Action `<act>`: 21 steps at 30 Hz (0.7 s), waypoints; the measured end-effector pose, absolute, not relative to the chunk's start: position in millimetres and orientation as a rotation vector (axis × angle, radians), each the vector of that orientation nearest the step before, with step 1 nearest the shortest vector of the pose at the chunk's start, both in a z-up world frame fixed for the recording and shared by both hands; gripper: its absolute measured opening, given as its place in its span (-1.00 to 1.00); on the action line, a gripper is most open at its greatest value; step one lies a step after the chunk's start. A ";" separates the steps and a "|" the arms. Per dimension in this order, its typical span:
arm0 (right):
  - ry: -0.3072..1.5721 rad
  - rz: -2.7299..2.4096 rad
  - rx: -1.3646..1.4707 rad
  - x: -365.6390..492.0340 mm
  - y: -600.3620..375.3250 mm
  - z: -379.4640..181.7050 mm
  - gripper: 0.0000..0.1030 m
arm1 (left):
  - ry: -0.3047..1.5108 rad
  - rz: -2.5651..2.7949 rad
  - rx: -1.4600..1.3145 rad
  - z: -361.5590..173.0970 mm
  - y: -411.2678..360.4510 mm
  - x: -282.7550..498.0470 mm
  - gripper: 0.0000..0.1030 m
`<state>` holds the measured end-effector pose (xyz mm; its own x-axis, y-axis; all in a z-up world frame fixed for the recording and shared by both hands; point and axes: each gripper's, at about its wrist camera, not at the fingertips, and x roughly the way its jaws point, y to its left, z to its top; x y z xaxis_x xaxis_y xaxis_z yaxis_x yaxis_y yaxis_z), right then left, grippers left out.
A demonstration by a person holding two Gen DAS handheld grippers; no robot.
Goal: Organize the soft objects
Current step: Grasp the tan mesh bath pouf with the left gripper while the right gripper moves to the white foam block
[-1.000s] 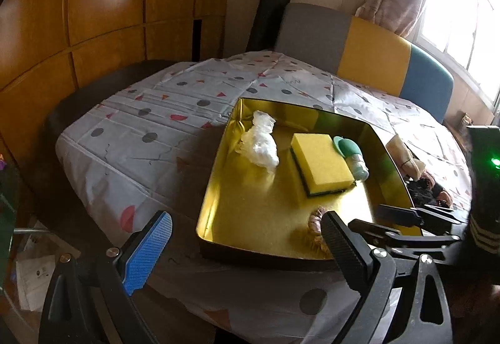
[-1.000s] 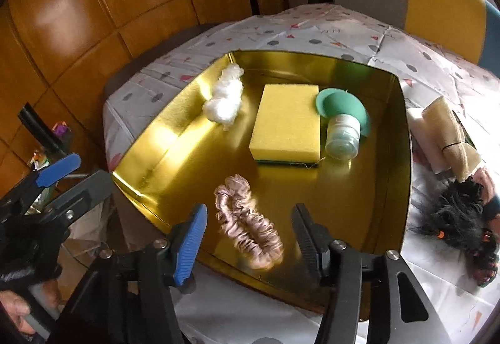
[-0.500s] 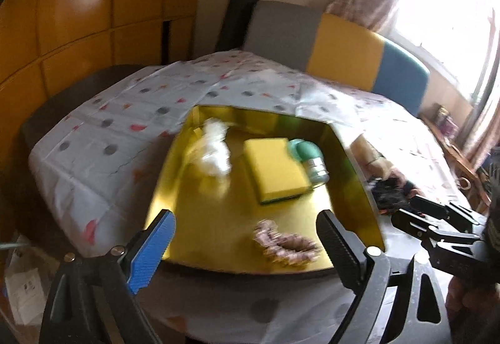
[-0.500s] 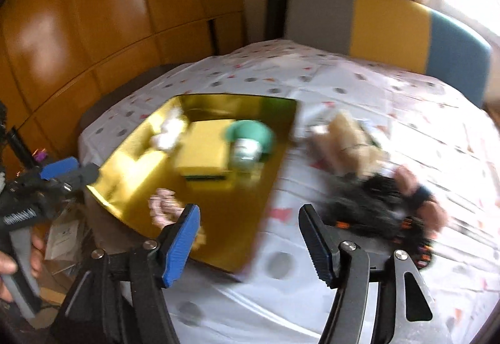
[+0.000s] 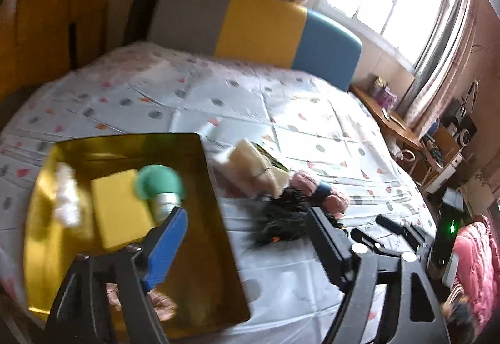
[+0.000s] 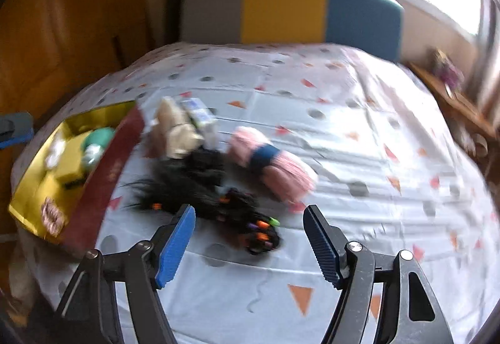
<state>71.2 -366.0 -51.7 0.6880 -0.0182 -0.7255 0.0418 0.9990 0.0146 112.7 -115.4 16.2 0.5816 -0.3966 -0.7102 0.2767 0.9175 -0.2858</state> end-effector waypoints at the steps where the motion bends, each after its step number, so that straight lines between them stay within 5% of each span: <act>1: 0.823 -0.049 0.061 71.7 -373.9 -54.8 0.41 | 0.896 -0.394 -0.152 12.0 -125.1 122.8 0.39; 21: 0.753 -0.058 0.222 68.1 -400.9 -36.7 0.61 | 1.090 -0.241 -0.101 -66.2 -212.7 240.6 0.27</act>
